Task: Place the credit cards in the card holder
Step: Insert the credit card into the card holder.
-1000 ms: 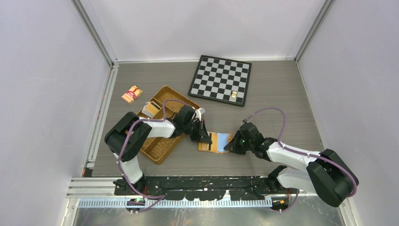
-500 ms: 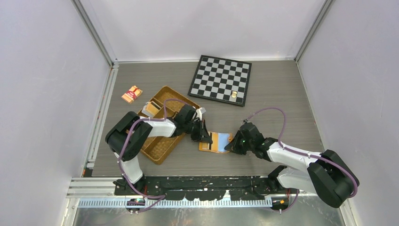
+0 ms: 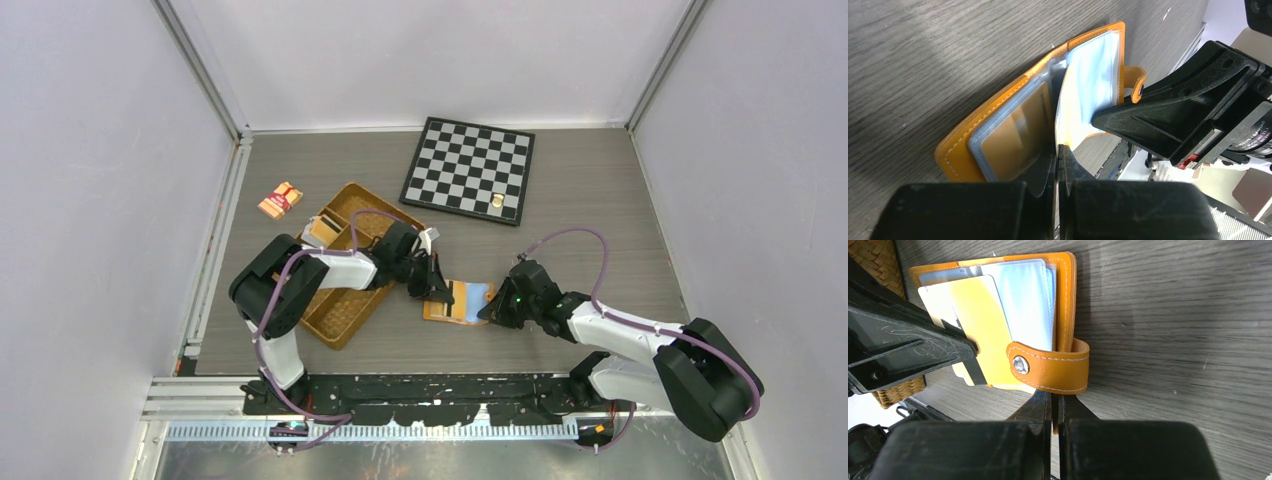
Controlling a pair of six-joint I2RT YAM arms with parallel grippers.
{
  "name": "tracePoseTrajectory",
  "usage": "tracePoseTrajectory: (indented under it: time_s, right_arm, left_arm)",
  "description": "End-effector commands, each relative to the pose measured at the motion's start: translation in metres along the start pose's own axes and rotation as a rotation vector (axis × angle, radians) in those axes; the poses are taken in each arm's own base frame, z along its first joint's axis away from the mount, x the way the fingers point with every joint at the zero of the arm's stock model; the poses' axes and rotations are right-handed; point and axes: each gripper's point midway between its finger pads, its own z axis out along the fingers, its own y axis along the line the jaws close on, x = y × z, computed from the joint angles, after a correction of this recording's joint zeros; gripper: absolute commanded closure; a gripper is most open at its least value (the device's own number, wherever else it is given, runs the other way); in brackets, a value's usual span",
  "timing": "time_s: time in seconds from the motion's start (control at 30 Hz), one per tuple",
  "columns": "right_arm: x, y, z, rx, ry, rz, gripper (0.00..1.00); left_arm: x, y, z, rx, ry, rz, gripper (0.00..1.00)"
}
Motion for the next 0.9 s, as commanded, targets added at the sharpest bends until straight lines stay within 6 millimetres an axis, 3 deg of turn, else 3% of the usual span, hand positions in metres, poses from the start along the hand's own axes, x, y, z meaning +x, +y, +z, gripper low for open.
tracePoseTrajectory:
  time_s: [0.0,0.47,0.87]
  right_arm:
    - [0.006,-0.037,0.000,0.149,0.008,-0.029,1.00]
    - [0.005,-0.040,-0.002,0.167,0.000,-0.031,1.00]
    - [0.006,-0.039,0.000,0.169,0.011,-0.030,1.00]
  left_arm:
    - [-0.003,0.011,0.010,-0.058,-0.027,0.009,1.00]
    - [-0.004,0.025,-0.015,-0.140,-0.032,0.044,1.00]
    - [0.009,0.027,-0.014,-0.133,0.036,0.027,1.00]
